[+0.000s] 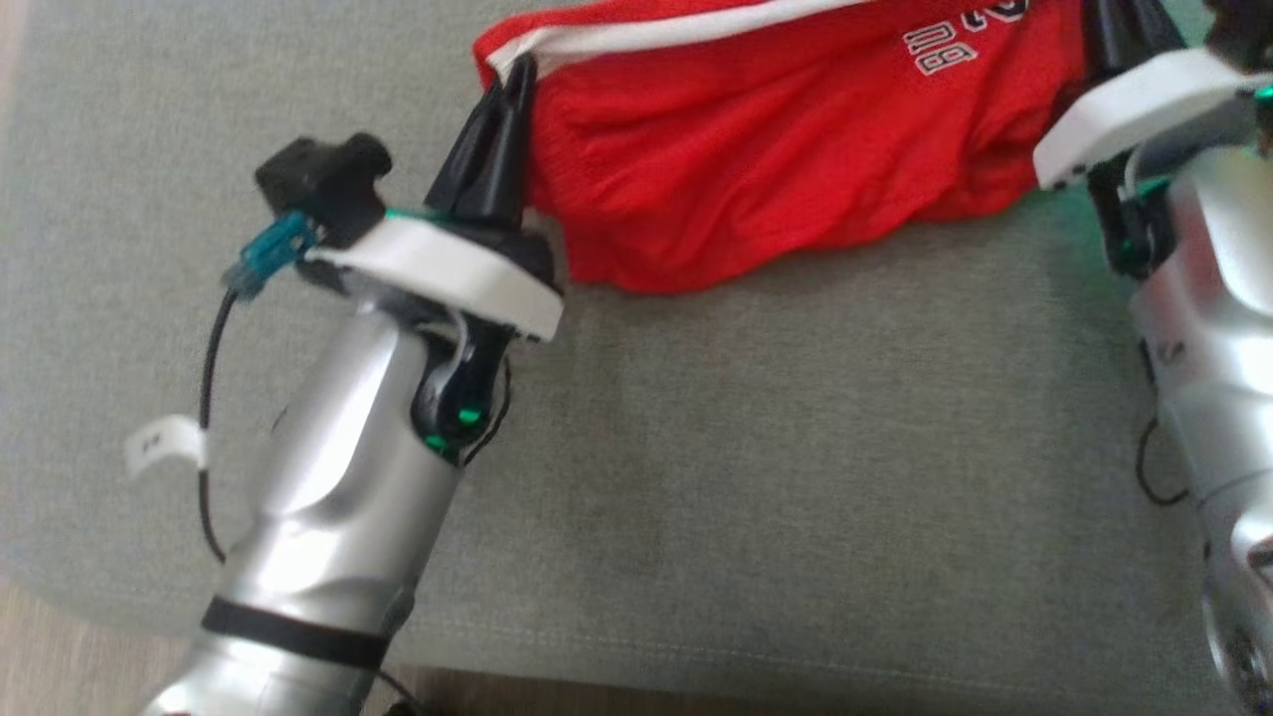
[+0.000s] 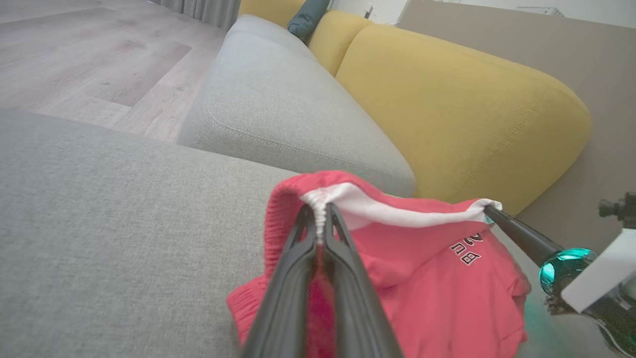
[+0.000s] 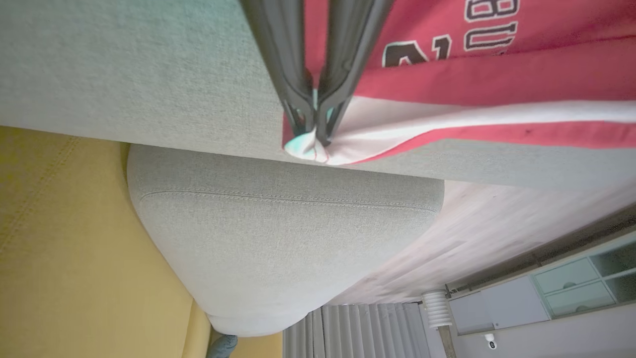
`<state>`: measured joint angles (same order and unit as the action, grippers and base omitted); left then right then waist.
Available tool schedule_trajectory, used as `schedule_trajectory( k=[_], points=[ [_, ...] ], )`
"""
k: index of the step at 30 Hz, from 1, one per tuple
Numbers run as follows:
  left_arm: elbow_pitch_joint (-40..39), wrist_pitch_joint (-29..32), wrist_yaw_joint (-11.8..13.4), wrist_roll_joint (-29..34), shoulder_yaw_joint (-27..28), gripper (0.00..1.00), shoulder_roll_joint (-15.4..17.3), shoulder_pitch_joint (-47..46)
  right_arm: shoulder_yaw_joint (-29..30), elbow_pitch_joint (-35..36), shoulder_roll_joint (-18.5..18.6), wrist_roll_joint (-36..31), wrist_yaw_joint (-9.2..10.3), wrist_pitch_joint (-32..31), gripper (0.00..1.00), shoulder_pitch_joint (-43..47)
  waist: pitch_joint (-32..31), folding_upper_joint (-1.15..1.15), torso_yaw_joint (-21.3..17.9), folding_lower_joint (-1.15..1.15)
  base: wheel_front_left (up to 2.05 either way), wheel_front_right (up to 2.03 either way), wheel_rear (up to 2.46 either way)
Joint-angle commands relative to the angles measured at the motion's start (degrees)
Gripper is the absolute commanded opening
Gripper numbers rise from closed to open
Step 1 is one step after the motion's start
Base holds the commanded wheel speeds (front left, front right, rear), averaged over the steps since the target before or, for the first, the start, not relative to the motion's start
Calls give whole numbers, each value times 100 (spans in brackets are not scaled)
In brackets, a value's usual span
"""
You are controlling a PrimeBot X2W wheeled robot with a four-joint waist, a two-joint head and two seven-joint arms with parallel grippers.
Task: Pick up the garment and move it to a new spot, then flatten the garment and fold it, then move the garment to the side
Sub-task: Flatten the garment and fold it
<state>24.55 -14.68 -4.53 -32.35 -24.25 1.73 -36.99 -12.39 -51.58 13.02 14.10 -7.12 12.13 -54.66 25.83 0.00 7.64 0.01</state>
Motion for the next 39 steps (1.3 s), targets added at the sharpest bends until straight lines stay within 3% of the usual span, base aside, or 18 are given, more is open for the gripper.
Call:
schedule_trajectory(
  k=[1,7,8,9,10,17,22,28,29,30,31,39],
  points=[
    [-47,-31,62,-89,12,0,115,-248,-57,4,-87,-102,-36,80,0,-226,202,0,119,-1,0,0,0],
    [210,-31,185,-385,-238,0,115,-623,147,-626,-243,-386,-36,168,0,-684,344,0,132,-1,0,0,0],
    [227,-31,200,-403,-268,12,115,-652,201,-732,-272,-428,-36,177,54,-726,358,0,132,-1,0,0,0],
    [255,-31,216,-444,-296,44,115,-659,254,-825,-312,-455,-36,188,100,-757,365,0,131,-1,0,0,0],
    [305,-31,239,-484,-324,100,115,-655,304,-890,-333,-499,-36,205,100,-787,368,0,130,-1,0,0,0],
    [412,-31,488,-421,-247,100,115,-363,693,-1090,-397,-626,-36,276,100,-713,254,0,101,-1,0,0,0],
    [306,-31,614,-225,-109,100,115,57,514,-1315,-418,-541,-36,240,100,-478,114,0,85,-1,0,0,0],
    [119,-32,680,-128,20,100,115,516,150,-1720,-350,-445,-36,-284,100,-251,-23,0,114,-1,0,0,0],
    [91,-32,689,-111,43,100,115,568,82,-1775,-370,-418,-36,-406,82,-214,-46,0,120,-1,0,0,0],
    [69,-32,691,-106,69,100,115,618,18,-1812,-399,-370,-36,-514,4,-176,-72,0,124,-1,0,0,0],
    [59,-32,691,-86,88,100,115,665,-39,-1838,-431,-305,-36,-614,0,-135,-106,0,125,-1,0,0,0],
    [20,-32,787,134,322,100,115,1017,-123,-1624,-407,348,-36,-399,0,146,-470,0,29,-1,0,0,0]
  ],
)
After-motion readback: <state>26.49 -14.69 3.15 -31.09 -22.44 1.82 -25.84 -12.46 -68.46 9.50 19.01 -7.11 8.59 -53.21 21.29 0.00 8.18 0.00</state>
